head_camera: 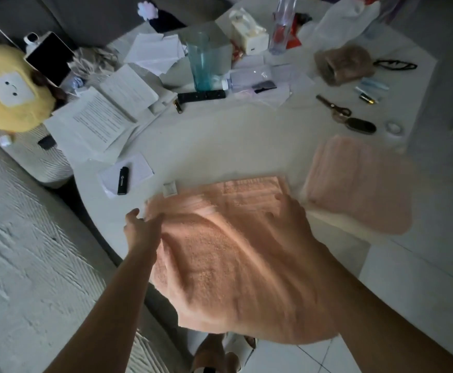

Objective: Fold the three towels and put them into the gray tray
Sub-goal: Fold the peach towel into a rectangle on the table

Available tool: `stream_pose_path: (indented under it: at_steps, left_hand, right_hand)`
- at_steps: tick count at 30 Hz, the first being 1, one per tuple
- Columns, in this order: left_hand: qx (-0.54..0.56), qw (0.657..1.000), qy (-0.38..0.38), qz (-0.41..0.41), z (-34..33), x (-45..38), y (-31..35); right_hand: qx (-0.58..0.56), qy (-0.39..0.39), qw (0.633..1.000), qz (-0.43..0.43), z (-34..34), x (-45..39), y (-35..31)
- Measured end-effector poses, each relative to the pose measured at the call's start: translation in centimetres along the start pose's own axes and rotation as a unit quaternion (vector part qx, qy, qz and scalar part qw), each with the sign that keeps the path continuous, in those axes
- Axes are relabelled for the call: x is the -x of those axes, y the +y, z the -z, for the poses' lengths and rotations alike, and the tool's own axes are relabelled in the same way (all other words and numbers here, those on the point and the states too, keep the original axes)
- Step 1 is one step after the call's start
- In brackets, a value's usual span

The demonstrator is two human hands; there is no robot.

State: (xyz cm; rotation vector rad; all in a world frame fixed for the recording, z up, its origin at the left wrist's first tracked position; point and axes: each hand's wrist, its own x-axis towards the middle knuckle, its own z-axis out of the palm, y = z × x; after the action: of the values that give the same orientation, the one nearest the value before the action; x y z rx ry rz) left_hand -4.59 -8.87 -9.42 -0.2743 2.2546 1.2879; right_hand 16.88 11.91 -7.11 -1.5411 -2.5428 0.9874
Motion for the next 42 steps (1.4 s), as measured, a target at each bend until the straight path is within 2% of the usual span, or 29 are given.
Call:
stream_pose_path:
  at_steps: [2, 6, 8, 10, 15, 17, 19, 22, 25, 29, 31, 36, 42]
  left_hand:
    - [-0.006, 0.999, 0.003, 0.049, -0.1, -0.6, 0.0]
    - [-0.059, 0.996, -0.060, 0.043, -0.1, -0.3, -0.7]
    - [-0.089, 0.993, -0.075, 0.031, -0.1, -0.3, -0.6]
    - [-0.082, 0.994, -0.069, -0.007, -0.4, -0.9, 0.5]
    - [-0.073, 0.988, -0.024, -0.131, -1.7, -5.0, 5.2]
    - [-0.107, 0.979, -0.039, -0.169, -2.2, -6.9, 6.5]
    - [-0.164, 0.966, -0.066, -0.188, -2.8, -8.3, 7.5]
    - [-0.204, 0.950, -0.063, -0.229, -3.9, -9.5, 8.6]
    - [-0.192, 0.947, -0.056, -0.251, -4.2, -10.0, 10.0]
    - [-0.136, 0.936, 0.005, -0.324, -3.1, -9.9, 11.3]
    - [-0.108, 0.940, 0.010, -0.324, -3.1, -10.2, 11.7]
    - [-0.288, 0.922, -0.078, -0.247, -5.4, -11.9, 9.9]
    - [-0.238, 0.931, -0.007, -0.276, -5.3, -13.0, 9.2]
  right_hand:
    - [0.027, 0.001, 1.000, 0.001, -0.9, -2.3, -1.0]
    - [0.155, 0.069, 0.985, -0.036, -2.7, -4.6, -2.2]
    - [0.123, 0.109, 0.984, -0.070, -3.3, -5.2, -2.4]
    - [0.050, 0.117, 0.987, -0.098, -3.5, -6.0, -2.6]
    - [-0.019, 0.170, 0.981, -0.088, -2.0, -10.0, -3.4]
    - [-0.043, 0.188, 0.977, -0.092, -1.2, -11.6, -4.0]
    - [-0.026, 0.168, 0.979, -0.111, -0.8, -12.7, -4.4]
    - [-0.020, 0.142, 0.979, -0.146, -0.8, -13.4, -4.5]
    - [-0.100, 0.163, 0.971, -0.141, -0.3, -13.2, -4.9]
    - [-0.087, 0.235, 0.963, -0.097, 1.9, -12.3, -4.6]
    - [-0.072, 0.260, 0.956, -0.114, 2.6, -13.1, -4.2]
    - [0.026, 0.168, 0.975, -0.146, 0.2, -15.7, -3.0]
    - [0.022, 0.195, 0.969, -0.149, -0.9, -16.4, -1.8]
